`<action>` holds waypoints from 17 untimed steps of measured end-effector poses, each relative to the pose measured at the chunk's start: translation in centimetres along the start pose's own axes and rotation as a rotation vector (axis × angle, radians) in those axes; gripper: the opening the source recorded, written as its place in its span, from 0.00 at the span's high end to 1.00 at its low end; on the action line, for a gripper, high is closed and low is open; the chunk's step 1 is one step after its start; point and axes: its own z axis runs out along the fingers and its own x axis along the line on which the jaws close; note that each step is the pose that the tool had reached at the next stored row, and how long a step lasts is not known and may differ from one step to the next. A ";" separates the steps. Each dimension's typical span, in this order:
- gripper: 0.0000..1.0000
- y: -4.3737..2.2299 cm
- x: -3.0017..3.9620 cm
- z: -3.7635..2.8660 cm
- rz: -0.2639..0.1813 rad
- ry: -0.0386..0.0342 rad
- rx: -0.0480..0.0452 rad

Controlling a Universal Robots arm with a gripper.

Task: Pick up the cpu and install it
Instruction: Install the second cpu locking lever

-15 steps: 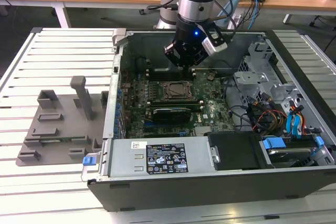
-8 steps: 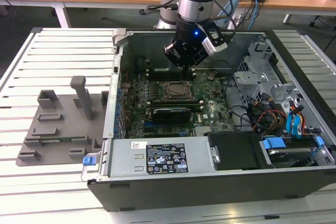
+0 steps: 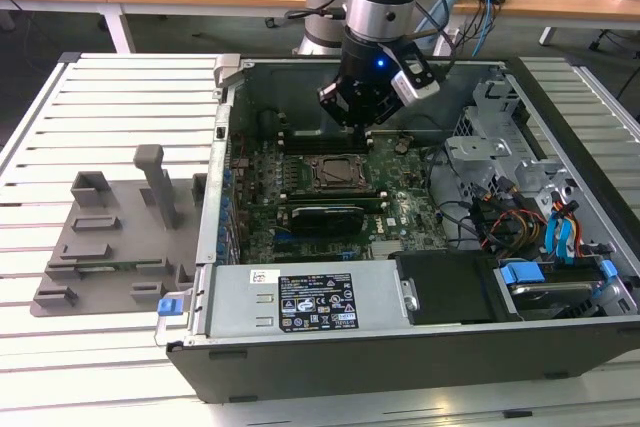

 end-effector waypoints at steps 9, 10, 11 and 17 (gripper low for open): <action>0.89 -0.89 -0.18 0.08 0.000 0.0000 0.0000; 0.89 -0.98 -0.18 0.09 0.000 -0.0001 -0.0001; 0.89 -1.04 -0.17 0.09 0.000 0.0000 0.0000; 0.89 -1.69 -0.11 0.19 0.000 0.0000 0.0000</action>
